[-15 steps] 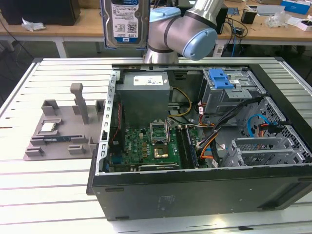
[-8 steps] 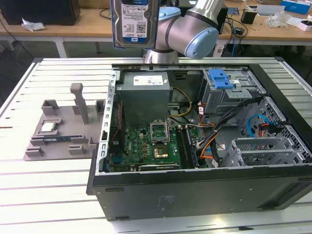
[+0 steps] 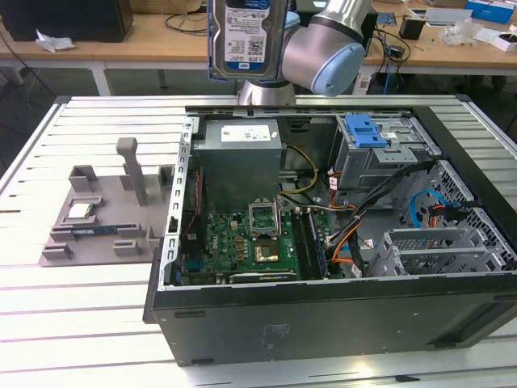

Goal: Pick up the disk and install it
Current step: 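Pick up the disk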

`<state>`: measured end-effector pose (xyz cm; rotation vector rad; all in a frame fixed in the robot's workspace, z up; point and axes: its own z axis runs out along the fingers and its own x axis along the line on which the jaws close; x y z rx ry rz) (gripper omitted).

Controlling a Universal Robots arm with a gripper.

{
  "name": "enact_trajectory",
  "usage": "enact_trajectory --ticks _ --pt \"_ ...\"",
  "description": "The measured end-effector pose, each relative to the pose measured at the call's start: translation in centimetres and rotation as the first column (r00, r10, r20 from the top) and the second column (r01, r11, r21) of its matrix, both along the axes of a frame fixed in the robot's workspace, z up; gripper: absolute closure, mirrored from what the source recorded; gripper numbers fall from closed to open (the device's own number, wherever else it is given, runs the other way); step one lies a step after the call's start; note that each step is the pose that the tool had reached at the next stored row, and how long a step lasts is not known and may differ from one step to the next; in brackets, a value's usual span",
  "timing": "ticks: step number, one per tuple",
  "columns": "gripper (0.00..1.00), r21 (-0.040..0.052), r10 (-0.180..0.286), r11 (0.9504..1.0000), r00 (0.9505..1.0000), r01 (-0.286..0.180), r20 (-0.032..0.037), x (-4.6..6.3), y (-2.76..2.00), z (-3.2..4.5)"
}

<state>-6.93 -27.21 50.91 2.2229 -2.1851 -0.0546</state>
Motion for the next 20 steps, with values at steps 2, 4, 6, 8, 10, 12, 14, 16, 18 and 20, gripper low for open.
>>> enact_trajectory --ticks 2,4,6,8,10,12,14,16,18,20 --pt "0.63 0.0 0.0 1.0 1.0 0.0 -0.0008 0.8 0.0 0.0" --pt "0.63 0.0 0.0 1.0 1.0 0.0 -0.0017 1.8 0.0 0.0" --pt "0.63 -0.0001 0.0 1.0 1.0 0.0 -0.0026 2.7 0.01 0.01" --pt "0.63 -0.0001 0.0 1.0 1.0 0.0 -0.0033 3.5 0.01 0.0" --pt "0.63 -0.0001 0.0 1.0 1.0 0.0 -0.0042 4.9 0.01 0.0" --pt "0.63 0.0001 0.0 1.0 1.0 0.0 -0.0047 5.8 0.01 0.0" --pt "0.63 0.0001 0.0 1.0 1.0 0.0 -0.0051 6.5 0.01 0.0" --pt "0.63 0.0 0.0 1.0 1.0 0.0 -0.0056 7.2 0.01 0.0" --pt "0.63 0.0 0.0 1.0 1.0 0.0 -0.006 7.9 0.01 0.0" --pt "0.63 0.0 0.0 1.0 1.0 0.0 -0.0069 9.1 0.01 0.0"
